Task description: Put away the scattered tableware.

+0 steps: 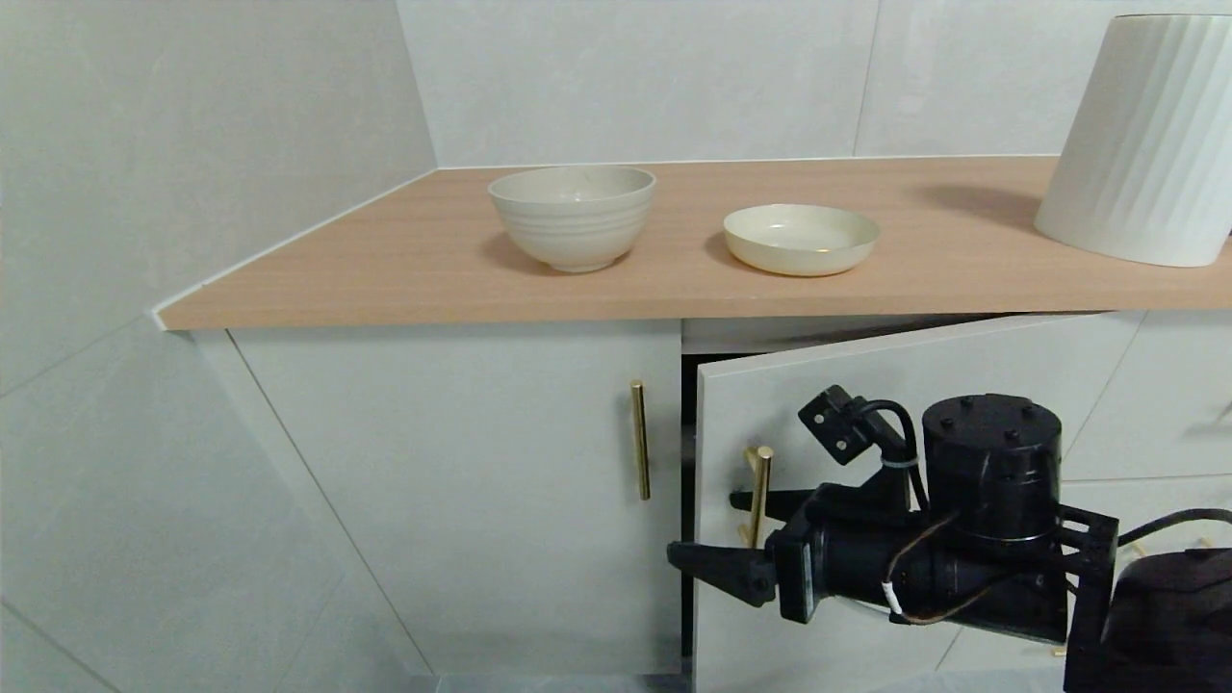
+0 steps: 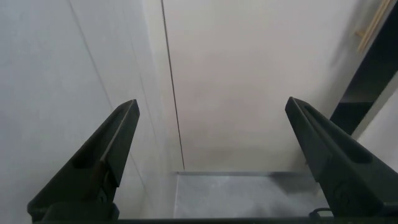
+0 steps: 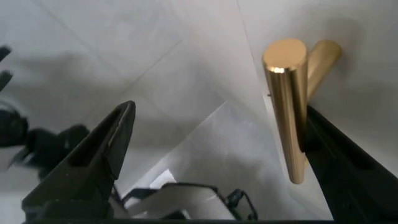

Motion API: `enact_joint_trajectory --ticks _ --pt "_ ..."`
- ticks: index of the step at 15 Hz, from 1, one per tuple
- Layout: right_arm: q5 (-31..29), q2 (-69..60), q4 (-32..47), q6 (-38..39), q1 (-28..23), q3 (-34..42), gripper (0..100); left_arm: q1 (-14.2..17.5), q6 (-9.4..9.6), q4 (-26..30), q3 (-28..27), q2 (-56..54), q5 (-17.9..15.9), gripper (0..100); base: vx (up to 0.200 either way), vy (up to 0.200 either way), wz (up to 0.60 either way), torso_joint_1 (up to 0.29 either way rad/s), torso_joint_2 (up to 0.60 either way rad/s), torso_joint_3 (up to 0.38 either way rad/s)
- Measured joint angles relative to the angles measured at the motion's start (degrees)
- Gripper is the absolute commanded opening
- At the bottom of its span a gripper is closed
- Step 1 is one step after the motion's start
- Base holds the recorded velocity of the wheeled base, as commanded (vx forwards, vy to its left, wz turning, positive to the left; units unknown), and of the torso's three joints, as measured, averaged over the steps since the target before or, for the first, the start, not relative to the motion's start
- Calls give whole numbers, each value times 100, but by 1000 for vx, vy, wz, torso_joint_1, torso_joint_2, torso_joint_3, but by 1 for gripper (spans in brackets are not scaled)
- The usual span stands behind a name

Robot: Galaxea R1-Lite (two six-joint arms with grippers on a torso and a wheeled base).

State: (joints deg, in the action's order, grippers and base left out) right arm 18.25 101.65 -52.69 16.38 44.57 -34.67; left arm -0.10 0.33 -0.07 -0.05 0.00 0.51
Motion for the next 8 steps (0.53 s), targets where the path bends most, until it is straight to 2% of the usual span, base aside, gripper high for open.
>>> enact_joint_trajectory --ticks 5,6,8 --pt "50 -683 -46 -29 187 870 100 2 22 -22 2 0 -11 100 0 0 0 0 0 0" --pt "49 -820 -30 -22 218 997 100 0 29 -2 -79 0 -33 100 0 0 0 0 0 0" --pt "44 -1028 -13 -7 272 1185 100 -1 33 157 -601 77 -199 100 0 0 0 0 0 0"
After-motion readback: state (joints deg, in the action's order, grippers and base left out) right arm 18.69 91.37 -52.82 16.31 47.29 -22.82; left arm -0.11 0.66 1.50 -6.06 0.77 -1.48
